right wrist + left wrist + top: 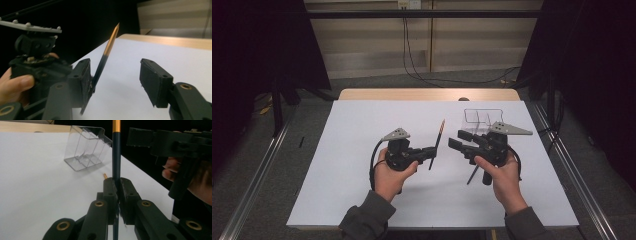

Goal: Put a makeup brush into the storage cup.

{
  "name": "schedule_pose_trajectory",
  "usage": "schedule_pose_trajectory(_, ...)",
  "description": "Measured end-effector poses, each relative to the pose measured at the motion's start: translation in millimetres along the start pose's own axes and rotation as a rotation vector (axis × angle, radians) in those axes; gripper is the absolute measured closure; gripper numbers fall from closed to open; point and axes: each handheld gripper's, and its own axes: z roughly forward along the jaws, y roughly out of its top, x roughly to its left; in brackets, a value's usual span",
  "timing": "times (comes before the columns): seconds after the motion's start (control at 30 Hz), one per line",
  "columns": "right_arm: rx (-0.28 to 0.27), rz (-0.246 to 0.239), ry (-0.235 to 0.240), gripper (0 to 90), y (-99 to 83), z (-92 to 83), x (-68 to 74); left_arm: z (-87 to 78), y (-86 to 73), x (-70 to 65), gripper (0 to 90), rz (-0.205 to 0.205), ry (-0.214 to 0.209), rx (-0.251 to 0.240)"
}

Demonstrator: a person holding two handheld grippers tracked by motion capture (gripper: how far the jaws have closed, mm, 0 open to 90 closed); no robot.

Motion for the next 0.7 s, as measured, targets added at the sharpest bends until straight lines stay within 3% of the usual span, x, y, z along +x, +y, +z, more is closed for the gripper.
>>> schedule_pose_trajectory(0.17, 0.0, 0.012, -0.015, 47.9, 5.8, 2.0, -0.3, 2.9, 0.6, -1.3, 84.3, 0.003, -0.013, -0.008)
schedule_pose_trajectory(0.43, 0.005, 0.103, -0.012, 50.6, 9.7, 4.2, -2.2, 4.2, 1.9, -3.2, 84.3, 0.008, -0.015, -0.019)
schedule_pose_trajectory(0.7, 0.004, 0.171, 0.033, 58.0, 11.1, 8.3, -1.1, 8.7, 0.3, -6.5, 84.2, 0.007, -0.028, -0.021)
